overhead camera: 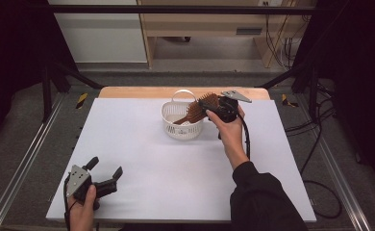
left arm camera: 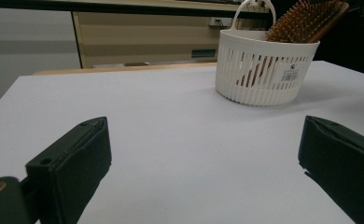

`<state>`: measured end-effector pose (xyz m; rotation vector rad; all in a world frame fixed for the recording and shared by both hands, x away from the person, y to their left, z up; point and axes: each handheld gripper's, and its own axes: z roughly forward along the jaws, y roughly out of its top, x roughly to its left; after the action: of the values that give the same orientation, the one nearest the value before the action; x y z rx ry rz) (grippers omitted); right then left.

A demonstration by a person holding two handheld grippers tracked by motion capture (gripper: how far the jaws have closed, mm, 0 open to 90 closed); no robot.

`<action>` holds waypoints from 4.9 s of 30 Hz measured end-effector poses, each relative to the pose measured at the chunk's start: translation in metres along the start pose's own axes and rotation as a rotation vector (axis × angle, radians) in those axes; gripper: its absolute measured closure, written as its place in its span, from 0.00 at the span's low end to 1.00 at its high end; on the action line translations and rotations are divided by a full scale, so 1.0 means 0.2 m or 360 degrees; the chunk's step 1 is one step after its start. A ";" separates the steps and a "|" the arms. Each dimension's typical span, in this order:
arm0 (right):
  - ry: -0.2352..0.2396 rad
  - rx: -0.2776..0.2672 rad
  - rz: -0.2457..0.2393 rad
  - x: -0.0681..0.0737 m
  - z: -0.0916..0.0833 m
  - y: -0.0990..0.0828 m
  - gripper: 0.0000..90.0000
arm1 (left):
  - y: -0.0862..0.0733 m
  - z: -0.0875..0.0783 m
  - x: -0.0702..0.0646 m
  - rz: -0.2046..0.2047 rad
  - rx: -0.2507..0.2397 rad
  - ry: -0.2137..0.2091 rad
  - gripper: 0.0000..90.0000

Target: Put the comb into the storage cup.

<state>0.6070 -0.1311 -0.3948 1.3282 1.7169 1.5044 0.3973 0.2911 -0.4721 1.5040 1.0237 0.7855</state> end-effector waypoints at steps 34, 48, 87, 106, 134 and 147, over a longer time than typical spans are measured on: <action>-0.0049 -0.0024 -0.0038 0.01 -0.06 0.04 0.12 | 0.00 0.00 0.00 -0.0007 0.0001 0.0006 0.03; -0.0015 -0.0045 -0.0067 0.03 -0.12 0.09 0.12 | 0.00 0.00 0.00 -0.0015 0.0004 0.0006 0.03; -0.0017 -0.0217 -0.0233 0.03 -0.31 0.23 0.05 | 0.00 -0.01 0.01 0.0012 -0.0006 0.0034 0.03; 0.0039 -0.0290 -0.0288 0.04 -0.41 0.23 0.04 | 0.00 -0.02 0.01 0.0008 -0.0013 0.0039 0.03; 0.0017 -0.0301 -0.0298 -0.06 -0.54 0.15 0.03 | -0.01 -0.03 0.04 -0.0009 -0.0038 0.0054 0.02; 0.0015 -0.0338 -0.0328 -0.11 -0.63 0.09 0.04 | 0.01 -0.05 0.05 0.0014 -0.0094 0.0075 0.02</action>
<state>0.5153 -0.2091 -0.3495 1.0060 1.5951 1.5260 0.3929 0.3052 -0.4688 1.4465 1.0205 0.8541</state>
